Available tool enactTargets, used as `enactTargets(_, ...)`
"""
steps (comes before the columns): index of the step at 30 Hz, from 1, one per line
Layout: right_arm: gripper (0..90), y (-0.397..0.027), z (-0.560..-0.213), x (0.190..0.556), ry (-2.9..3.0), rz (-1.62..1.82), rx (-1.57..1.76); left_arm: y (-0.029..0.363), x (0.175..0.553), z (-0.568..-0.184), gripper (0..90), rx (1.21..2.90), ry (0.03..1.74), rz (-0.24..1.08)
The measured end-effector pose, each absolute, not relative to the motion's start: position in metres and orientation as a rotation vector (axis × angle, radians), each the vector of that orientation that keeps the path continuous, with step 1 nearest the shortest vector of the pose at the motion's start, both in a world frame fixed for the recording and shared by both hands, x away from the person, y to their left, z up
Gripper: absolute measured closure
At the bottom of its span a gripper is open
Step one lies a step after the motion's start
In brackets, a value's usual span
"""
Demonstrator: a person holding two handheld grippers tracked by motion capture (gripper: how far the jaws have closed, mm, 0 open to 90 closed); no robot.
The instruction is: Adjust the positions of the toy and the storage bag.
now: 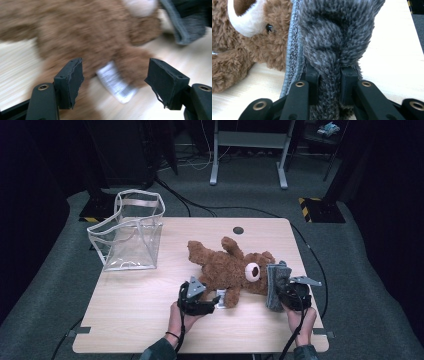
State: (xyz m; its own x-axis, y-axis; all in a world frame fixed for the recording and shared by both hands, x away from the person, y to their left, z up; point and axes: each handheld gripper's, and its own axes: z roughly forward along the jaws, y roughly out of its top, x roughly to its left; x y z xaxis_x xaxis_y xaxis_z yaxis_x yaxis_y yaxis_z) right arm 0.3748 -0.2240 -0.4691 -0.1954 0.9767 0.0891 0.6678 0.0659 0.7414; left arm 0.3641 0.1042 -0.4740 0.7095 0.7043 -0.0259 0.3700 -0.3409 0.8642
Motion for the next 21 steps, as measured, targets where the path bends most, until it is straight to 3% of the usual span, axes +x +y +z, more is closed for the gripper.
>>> enactTargets(9,73.4,-0.224,-0.473,0.370,1.914,0.962,1.638,0.053,0.373,-0.502,30.4,2.103,0.805,0.430)
enactTargets(11,73.3,-0.223,-0.476,0.368,1.910,0.974,1.638,0.047,0.373,-0.508,38.0,2.120,0.814,0.438)
enactTargets(13,73.3,-0.223,-0.478,0.368,1.909,0.981,1.642,0.042,0.374,-0.513,53.1,2.151,0.825,0.463)
enactTargets(16,73.3,-0.221,-0.478,0.367,1.914,0.990,1.640,0.042,0.376,-0.515,68.7,2.115,0.853,0.476)
enactTargets(21,73.3,-0.218,-0.473,0.364,1.897,1.006,1.617,0.054,0.380,-0.508,74.7,2.071,0.857,0.443)
